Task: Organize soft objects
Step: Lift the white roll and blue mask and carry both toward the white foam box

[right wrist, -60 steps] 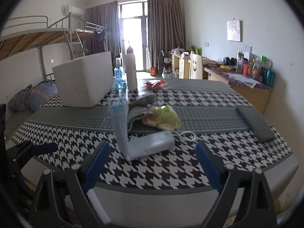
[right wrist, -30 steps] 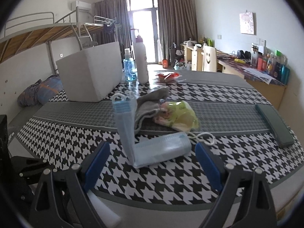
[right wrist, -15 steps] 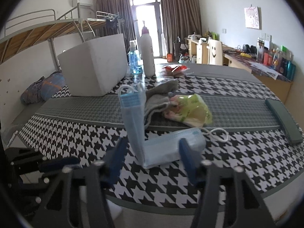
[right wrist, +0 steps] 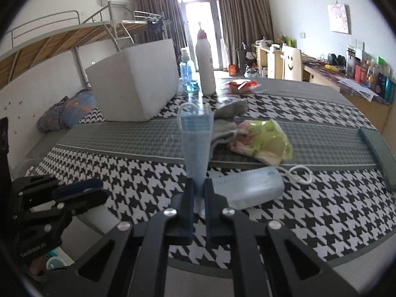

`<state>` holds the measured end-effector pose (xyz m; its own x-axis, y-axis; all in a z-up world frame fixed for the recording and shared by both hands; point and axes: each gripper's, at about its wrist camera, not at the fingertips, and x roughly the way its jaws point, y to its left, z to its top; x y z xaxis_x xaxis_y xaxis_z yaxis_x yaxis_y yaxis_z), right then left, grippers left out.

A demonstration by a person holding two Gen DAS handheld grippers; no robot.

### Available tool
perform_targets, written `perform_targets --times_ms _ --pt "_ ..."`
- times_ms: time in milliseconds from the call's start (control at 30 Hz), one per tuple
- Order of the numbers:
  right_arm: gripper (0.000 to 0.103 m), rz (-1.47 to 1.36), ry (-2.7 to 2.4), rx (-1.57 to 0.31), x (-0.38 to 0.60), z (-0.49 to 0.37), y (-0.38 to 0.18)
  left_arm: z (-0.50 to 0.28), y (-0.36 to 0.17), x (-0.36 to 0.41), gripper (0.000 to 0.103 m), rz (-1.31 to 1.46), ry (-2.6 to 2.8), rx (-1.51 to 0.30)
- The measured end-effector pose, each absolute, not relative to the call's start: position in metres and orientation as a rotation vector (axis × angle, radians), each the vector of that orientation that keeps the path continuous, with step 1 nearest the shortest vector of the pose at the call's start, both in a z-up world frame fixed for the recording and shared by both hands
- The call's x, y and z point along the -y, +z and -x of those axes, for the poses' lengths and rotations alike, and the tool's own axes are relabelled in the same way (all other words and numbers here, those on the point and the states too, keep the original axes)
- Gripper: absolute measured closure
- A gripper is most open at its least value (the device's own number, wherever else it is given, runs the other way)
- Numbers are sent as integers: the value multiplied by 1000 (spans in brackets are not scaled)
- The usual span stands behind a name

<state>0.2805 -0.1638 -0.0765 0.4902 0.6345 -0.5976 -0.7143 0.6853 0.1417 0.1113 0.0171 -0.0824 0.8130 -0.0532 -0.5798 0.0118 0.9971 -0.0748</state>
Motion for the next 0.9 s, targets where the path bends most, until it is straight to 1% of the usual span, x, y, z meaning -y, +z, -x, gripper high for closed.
perform_targets --times_ms 367,900 --pt "95 70 803 -570 179 -264 -36 -104 -56 -36 90 56 37 -557" --pt "95 67 815 -492 160 -256 -4 -102 -19 -50 90 40 97 -480"
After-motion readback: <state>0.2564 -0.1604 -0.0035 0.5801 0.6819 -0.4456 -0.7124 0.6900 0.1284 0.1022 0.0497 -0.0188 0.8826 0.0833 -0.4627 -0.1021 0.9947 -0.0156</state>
